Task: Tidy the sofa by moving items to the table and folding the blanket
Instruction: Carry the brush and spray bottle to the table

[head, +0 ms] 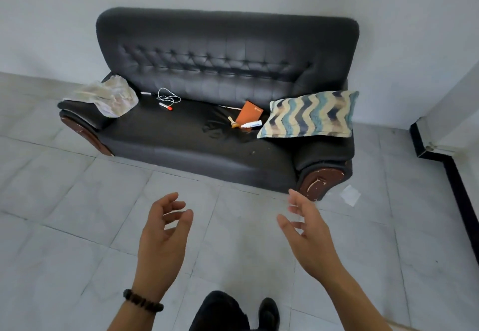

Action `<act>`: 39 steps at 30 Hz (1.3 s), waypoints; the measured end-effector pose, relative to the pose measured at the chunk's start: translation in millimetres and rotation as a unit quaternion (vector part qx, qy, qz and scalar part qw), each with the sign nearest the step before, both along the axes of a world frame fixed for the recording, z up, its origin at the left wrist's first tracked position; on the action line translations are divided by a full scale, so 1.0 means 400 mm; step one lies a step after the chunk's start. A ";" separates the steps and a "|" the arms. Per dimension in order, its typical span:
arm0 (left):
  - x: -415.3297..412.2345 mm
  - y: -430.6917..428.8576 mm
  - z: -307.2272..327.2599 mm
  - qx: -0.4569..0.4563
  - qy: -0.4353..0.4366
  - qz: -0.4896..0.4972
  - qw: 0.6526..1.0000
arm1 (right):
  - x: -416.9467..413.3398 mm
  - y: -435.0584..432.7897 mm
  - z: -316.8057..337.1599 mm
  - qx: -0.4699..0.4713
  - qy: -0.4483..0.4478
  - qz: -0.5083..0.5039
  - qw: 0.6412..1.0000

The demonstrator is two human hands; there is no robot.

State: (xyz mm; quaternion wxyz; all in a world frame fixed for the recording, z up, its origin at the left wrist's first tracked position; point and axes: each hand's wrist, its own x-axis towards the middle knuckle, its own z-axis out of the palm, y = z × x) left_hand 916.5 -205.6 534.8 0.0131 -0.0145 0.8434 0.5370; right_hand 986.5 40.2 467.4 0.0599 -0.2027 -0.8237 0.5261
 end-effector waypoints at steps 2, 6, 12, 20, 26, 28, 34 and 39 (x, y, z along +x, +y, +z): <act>-0.095 0.021 -0.006 -0.002 0.004 0.012 1.000 | -0.124 0.019 0.001 0.005 0.005 0.019 1.000; -0.308 0.054 -0.066 -0.001 -0.018 0.008 1.000 | -0.350 0.054 -0.033 -0.012 0.006 0.018 1.000; -0.729 0.134 -0.102 0.010 -0.024 -0.022 0.999 | -0.713 0.113 -0.055 0.002 -0.021 0.000 1.000; -1.213 0.319 -0.065 0.039 -0.034 -0.096 0.994 | -1.138 0.245 0.006 -0.005 -0.002 -0.060 0.998; -1.461 0.490 -0.149 0.019 -0.058 -0.099 0.993 | -1.378 0.372 -0.086 -0.052 -0.024 -0.075 0.996; -1.531 0.544 -0.199 0.008 -0.064 -0.091 0.994 | -1.461 0.419 -0.138 -0.051 -0.044 -0.055 0.996; -1.698 0.618 -0.383 -0.040 -0.115 -0.091 0.988 | -1.687 0.509 -0.303 -0.002 -0.119 0.004 0.993; -1.886 0.657 -0.695 -0.092 -0.134 -0.089 0.983 | -1.874 0.542 -0.560 0.062 -0.167 0.030 0.984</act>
